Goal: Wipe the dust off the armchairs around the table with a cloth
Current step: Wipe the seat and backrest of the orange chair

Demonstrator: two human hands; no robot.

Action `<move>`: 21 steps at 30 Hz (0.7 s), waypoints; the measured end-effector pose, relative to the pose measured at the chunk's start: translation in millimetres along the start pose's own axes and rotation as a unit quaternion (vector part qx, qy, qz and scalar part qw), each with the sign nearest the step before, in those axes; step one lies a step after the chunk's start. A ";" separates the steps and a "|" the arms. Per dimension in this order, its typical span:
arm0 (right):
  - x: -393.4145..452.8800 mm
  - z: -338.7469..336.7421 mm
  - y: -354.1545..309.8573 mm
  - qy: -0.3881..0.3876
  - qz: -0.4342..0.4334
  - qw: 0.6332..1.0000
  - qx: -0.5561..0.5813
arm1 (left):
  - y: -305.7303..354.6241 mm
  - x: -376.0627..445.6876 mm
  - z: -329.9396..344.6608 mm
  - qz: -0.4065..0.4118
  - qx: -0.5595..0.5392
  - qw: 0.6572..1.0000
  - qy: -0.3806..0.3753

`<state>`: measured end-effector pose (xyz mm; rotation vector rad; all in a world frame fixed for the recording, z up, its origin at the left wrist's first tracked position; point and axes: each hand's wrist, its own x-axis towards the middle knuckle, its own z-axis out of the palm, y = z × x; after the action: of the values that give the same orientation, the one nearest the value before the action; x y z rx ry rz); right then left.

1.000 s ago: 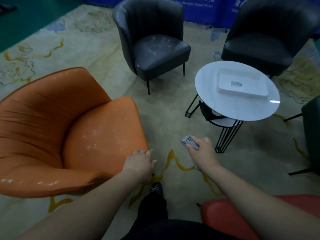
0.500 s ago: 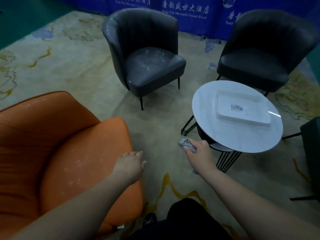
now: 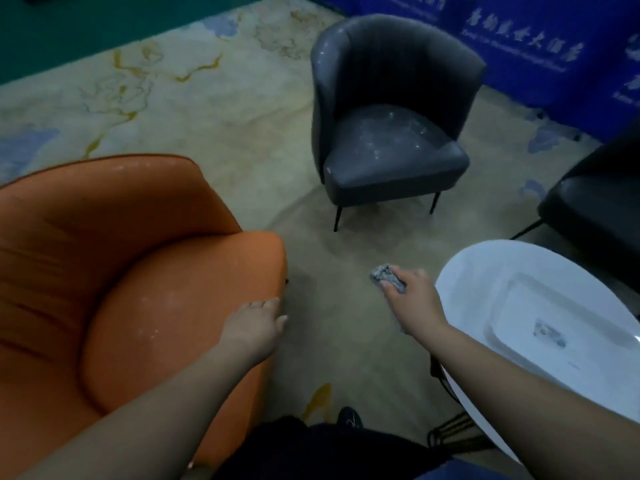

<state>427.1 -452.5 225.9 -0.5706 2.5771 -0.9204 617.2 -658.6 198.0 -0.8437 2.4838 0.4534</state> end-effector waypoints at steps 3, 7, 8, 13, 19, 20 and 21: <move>32.5 25.4 -19.5 -0.027 -0.026 0.999 -0.003 | -14.5 -4.6 6.5 -0.055 -0.032 0.998 -0.021; 64.6 68.4 -56.9 -0.074 -0.073 0.995 0.000 | -50.4 -9.8 9.8 -0.124 -0.050 0.990 -0.037; 72.6 78.2 -68.0 -0.084 -0.093 0.992 0.002 | -60.1 -8.4 9.6 -0.140 -0.057 0.988 -0.040; 116.9 115.5 -116.0 -0.121 -0.151 0.980 -0.040 | -105.2 16.1 4.6 -0.198 -0.076 0.977 -0.032; 157.3 150.6 -166.0 -0.167 -0.198 0.963 -0.071 | -138.9 36.3 -3.5 -0.228 -0.095 0.969 -0.013; 161.8 157.0 -174.9 -0.175 -0.202 0.961 -0.075 | -143.1 37.9 -5.4 -0.233 -0.099 0.967 -0.012; 165.4 163.4 -183.1 -0.185 -0.204 0.958 -0.077 | -145.8 38.1 -6.9 -0.239 -0.101 0.966 -0.010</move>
<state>403.7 -746.1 196.9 -1.2287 2.2369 -0.6486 681.2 -790.1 161.0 -1.4612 2.1344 0.5385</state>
